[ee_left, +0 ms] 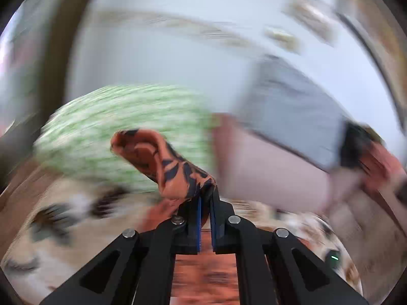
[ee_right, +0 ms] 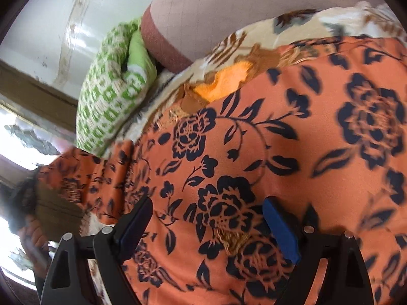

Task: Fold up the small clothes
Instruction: 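Grasp the other sleeve and side edge with the left tool, then fold the held sleeve over the blouse body with the left tool, release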

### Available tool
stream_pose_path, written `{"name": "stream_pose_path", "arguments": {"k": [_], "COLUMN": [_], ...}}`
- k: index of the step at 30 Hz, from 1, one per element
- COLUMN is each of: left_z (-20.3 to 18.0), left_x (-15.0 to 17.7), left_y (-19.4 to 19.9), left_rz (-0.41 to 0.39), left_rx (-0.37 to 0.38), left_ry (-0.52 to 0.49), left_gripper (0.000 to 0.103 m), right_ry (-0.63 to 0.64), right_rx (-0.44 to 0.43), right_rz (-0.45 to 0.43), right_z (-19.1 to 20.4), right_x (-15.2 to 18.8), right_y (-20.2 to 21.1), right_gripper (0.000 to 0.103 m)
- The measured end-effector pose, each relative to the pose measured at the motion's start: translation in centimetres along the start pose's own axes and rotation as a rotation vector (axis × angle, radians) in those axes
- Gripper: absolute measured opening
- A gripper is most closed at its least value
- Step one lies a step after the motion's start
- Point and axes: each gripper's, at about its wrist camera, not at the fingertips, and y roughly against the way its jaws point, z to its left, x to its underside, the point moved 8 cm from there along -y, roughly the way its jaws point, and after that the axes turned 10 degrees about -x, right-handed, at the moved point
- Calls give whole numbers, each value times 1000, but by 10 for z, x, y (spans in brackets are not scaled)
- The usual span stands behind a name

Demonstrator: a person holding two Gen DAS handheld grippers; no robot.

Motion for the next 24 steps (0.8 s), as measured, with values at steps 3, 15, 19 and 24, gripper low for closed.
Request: {"name": "stream_pose_path", "arguments": {"k": [3, 15, 19, 24], "left_z": [-106, -171, -82, -2], "left_x": [22, 202, 176, 195], "left_y": [4, -88, -71, -78], "left_rz": [14, 411, 310, 367], "left_rx": [114, 84, -96, -253], "left_ry": [-115, -285, -246, -213], "left_gripper": [6, 69, 75, 75], "right_ry": [29, -134, -94, -259], "right_rx": [-15, 61, 20, -35], "right_rz": [-84, -218, -202, -255], "right_z": [-1, -99, -81, -90], "right_x": [1, 51, 33, 1], "right_y": [49, 184, 168, 144], "right_gripper": [90, 90, 90, 90]}}
